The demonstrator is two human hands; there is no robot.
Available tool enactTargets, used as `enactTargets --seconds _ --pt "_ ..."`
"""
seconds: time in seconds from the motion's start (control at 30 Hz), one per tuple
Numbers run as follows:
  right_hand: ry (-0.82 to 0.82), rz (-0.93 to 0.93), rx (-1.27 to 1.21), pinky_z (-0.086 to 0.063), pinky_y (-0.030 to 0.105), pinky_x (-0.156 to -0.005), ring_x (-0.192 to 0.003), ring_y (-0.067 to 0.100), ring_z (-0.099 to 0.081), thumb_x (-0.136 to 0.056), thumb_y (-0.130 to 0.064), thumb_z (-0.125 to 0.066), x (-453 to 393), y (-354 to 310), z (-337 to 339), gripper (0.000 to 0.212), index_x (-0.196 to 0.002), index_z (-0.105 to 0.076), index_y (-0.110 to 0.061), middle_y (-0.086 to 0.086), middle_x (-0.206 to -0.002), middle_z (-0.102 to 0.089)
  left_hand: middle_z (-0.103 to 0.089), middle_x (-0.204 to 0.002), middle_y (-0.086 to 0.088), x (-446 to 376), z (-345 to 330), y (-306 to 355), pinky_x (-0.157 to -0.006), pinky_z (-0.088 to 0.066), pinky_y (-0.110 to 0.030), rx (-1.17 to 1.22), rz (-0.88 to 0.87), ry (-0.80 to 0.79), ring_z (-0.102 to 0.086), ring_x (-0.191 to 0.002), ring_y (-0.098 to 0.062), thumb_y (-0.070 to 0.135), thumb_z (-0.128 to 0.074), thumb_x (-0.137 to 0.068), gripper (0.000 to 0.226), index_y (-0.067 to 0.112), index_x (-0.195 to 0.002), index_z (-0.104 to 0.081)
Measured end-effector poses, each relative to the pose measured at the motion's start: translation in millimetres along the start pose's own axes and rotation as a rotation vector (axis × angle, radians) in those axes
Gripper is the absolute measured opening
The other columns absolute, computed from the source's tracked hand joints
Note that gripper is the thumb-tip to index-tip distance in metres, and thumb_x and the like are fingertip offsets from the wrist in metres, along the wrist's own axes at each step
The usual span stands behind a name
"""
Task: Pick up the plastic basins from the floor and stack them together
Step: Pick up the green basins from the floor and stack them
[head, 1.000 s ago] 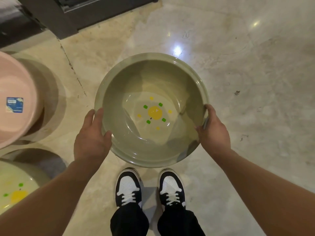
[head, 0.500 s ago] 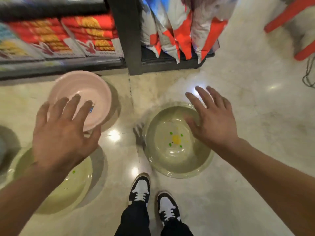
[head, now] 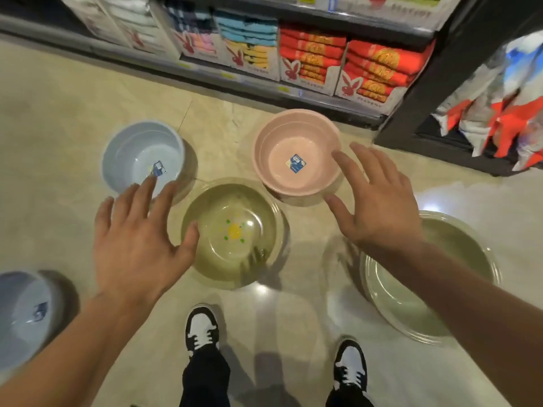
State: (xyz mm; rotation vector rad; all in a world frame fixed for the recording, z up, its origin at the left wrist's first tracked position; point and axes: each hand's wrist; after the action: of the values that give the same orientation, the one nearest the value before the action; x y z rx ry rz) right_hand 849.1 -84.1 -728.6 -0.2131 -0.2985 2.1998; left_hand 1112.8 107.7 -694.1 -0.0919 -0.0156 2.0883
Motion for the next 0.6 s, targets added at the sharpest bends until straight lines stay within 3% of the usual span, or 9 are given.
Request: enactTargets --seconds 0.13,0.23,0.4,0.6 --pt "-0.053 -0.022 -0.042 -0.037 0.049 -0.105 -0.140 0.030 -0.031 -0.092 -0.049 -0.051 -10.1 -60.4 -51.3 0.064 -0.149 -0.031 -0.028 0.002 -0.155 -0.033 -0.046 -0.148 -0.013 2.0 -33.5 -54.8 -0.110 -0.028 -0.055 0.025 0.072 -0.126 -0.042 -0.134 -0.036 0.056 -0.045 -0.084 0.069 0.018 -0.141 -0.046" --pt "-0.075 -0.014 -0.043 -0.043 0.052 -0.097 -0.135 0.033 -0.038 -0.091 -0.045 -0.054 -13.0 -90.8 -95.2 0.065 -0.148 -0.035 -0.021 0.009 -0.151 -0.039 -0.048 -0.147 -0.014 -2.8 -68.2 -91.8 -0.109 -0.029 -0.055 0.049 0.071 -0.186 -0.043 -0.132 -0.037 0.052 -0.048 -0.083 0.067 0.017 -0.139 -0.047" --pt "-0.203 -0.235 0.025 -0.045 0.050 -0.096 -0.134 0.029 -0.039 -0.088 -0.046 -0.057 -14.8 -118.0 -174.4 0.070 -0.148 -0.026 -0.029 0.005 -0.151 -0.038 -0.051 -0.144 -0.014 -20.1 -140.1 -136.6 -0.109 -0.031 -0.054 0.100 0.035 -0.304 -0.045 -0.131 -0.036 0.051 -0.047 -0.084 0.068 0.015 -0.141 -0.050" --pt "-0.326 -0.382 0.050 -0.044 0.053 -0.093 -0.132 0.038 -0.036 -0.089 -0.045 -0.052 -11.6 -107.6 -266.9 0.064 -0.144 -0.021 -0.039 0.008 -0.154 -0.028 -0.037 -0.155 -0.013 -23.9 -245.0 -170.1 -0.109 -0.027 -0.050 0.110 0.052 -0.435 -0.037 -0.137 -0.035 0.056 -0.047 -0.090 0.073 0.030 -0.155 -0.026"
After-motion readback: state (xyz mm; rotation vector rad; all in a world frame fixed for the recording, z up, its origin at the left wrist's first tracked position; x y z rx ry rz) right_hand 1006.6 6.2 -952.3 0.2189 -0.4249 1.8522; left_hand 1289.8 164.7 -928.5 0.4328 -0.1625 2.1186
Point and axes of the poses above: each hand's wrist, its own x-axis away from the middle knuckle, its own z-axis out of the back of the hand, y = z × x
